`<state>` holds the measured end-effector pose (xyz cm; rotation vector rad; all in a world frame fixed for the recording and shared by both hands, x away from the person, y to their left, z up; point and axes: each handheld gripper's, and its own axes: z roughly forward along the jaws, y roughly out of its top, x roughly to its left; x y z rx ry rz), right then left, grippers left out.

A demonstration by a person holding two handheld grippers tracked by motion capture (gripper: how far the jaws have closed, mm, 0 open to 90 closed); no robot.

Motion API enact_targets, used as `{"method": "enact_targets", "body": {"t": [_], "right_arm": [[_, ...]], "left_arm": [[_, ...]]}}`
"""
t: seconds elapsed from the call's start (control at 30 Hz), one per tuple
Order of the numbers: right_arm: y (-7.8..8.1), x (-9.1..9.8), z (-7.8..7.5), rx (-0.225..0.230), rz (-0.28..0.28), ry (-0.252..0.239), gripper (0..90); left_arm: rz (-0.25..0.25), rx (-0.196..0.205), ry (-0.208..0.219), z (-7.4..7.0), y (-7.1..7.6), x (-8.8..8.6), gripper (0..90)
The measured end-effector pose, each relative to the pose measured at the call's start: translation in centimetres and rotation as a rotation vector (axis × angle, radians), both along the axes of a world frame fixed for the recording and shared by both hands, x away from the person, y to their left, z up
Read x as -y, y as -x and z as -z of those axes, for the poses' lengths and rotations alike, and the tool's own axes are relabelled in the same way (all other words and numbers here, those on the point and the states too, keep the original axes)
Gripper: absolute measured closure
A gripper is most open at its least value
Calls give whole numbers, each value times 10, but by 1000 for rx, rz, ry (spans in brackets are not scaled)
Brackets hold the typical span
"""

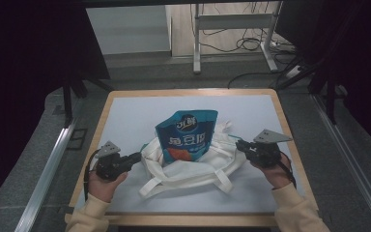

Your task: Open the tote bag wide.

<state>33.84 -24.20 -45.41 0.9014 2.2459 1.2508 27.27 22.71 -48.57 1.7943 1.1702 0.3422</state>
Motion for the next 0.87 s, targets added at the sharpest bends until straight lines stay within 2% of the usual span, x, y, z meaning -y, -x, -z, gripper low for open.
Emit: {"method": "enact_targets", "body": {"t": [0.07, 0.13, 0.2, 0.3, 0.4, 0.43, 0.57, 0.87], "right_arm": [[-1, 12, 1, -7, 1, -39, 672], [-2, 20, 2, -3, 22, -55, 575], [-3, 30, 3, 5, 57, -67, 533], [-4, 44, 6, -8, 88, -97, 505], [-7, 56, 11, -22, 124, -106, 487], [-9, 62, 17, -40, 144, -102, 481], [-10, 66, 24, -61, 154, -88, 475], [-10, 67, 29, -61, 162, -75, 450]], "left_arm": [[-28, -14, 10, 6, 0, -7, 772], [-39, -25, 14, 10, 0, -11, 692], [-50, -24, 6, 13, 0, -14, 659], [-59, -20, -5, 15, 1, -15, 589], [-62, -22, -19, 16, 0, -14, 560], [-62, -22, -24, 17, -1, -13, 550], [-65, -28, -39, 19, -2, -13, 538], [-70, -23, -58, 22, -3, -12, 492]]}}
